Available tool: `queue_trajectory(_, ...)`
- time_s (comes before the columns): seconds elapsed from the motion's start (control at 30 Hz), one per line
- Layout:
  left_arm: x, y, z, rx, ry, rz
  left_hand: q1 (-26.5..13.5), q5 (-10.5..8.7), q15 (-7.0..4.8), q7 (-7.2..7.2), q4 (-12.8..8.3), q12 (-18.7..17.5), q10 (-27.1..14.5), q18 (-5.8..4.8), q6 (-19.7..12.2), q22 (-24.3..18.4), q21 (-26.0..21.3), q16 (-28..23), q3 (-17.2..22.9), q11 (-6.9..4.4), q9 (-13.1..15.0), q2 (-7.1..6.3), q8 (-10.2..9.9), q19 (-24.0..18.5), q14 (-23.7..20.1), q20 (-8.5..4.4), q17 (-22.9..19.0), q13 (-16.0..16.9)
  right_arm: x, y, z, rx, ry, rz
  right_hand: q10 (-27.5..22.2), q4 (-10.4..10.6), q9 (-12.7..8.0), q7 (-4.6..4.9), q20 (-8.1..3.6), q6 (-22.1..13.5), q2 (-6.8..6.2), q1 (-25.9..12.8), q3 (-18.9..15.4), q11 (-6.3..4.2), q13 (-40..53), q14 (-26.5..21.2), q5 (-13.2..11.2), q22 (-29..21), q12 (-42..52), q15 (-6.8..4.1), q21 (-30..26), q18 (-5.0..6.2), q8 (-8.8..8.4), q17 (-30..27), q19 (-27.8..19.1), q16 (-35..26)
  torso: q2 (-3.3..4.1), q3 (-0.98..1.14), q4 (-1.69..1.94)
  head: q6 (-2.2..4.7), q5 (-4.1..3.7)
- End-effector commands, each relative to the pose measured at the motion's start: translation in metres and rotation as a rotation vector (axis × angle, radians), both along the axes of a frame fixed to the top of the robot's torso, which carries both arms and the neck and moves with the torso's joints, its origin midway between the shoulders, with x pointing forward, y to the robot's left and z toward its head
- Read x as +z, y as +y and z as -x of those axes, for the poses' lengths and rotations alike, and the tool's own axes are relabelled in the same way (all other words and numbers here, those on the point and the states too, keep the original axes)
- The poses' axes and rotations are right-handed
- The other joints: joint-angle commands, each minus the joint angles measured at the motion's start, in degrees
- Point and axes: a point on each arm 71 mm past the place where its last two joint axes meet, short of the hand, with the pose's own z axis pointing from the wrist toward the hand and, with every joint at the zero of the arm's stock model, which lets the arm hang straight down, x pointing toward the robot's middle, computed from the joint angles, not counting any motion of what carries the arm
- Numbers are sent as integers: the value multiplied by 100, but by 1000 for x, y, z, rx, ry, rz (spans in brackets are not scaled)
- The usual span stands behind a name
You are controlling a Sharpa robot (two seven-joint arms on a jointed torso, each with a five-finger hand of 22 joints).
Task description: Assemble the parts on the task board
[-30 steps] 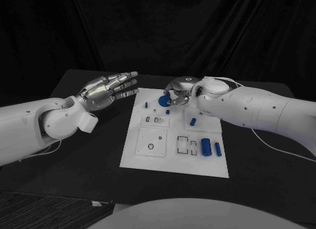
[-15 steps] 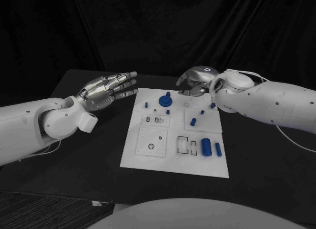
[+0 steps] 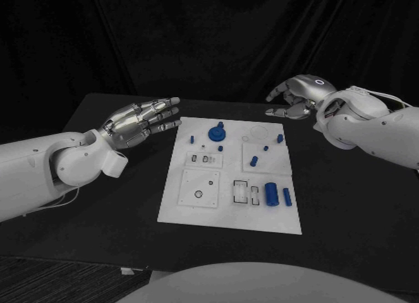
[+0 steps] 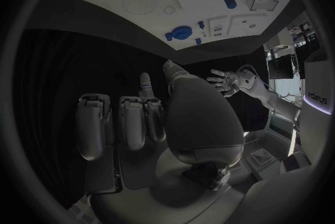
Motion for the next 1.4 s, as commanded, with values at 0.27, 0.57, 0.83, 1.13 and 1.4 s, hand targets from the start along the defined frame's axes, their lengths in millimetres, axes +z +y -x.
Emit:
queue_trajectory(0.27,-3,-3,2,-23,4,19,72,74,16,-7,24,125,-7,-136,24,11,43,75,141,50,112,-21,97,3,75,-38,41,68,-27,-30,6,-64,59,21,627,-6,66,-50,-54,-89,-121,4,-55,-28,1582,630,-71,1504,95,-44,146,-203,16,1585,579,115,-10,-1,-15,1,-38)
queue_trajectory(0.57,-6,-3,2,-25,9,20,76,76,18,-5,23,125,-9,-137,15,10,41,72,155,52,111,-18,95,1,73,-37,40,67,-47,-37,9,-76,115,36,627,-4,71,-44,-57,-79,-105,11,-45,-28,1582,630,-47,1501,95,-47,138,-200,22,1585,574,115,-20,-3,-20,1,-58)
queue_trajectory(0.83,-7,-3,3,-26,10,23,76,76,18,-5,23,125,-9,-137,15,10,41,72,155,52,111,-18,95,1,73,-37,40,67,-52,-39,10,-74,137,43,627,-3,80,-37,-61,-55,-89,19,-32,-22,1582,630,11,1499,95,-49,133,-199,35,1585,571,115,-14,4,-21,1,-46)
queue_trajectory(1.13,-8,-1,3,-27,12,24,79,76,19,-4,23,123,-10,-138,6,10,40,72,164,54,110,-16,93,0,72,-37,40,67,-60,-42,12,-81,174,56,627,-2,83,-34,-61,-48,-90,17,-32,-20,1582,630,23,1484,95,-49,93,-187,39,1585,546,115,-21,2,-13,1,-83)
queue_trajectory(1.4,-9,0,3,-26,15,23,79,76,19,-4,23,123,-10,-138,6,10,40,72,164,54,110,-16,93,0,72,-37,40,67,-68,-44,13,-89,202,66,627,-8,86,-31,-62,-44,-86,31,-25,-17,1582,630,34,1479,95,-49,81,-184,42,1585,539,115,-27,-7,-18,1,-69)
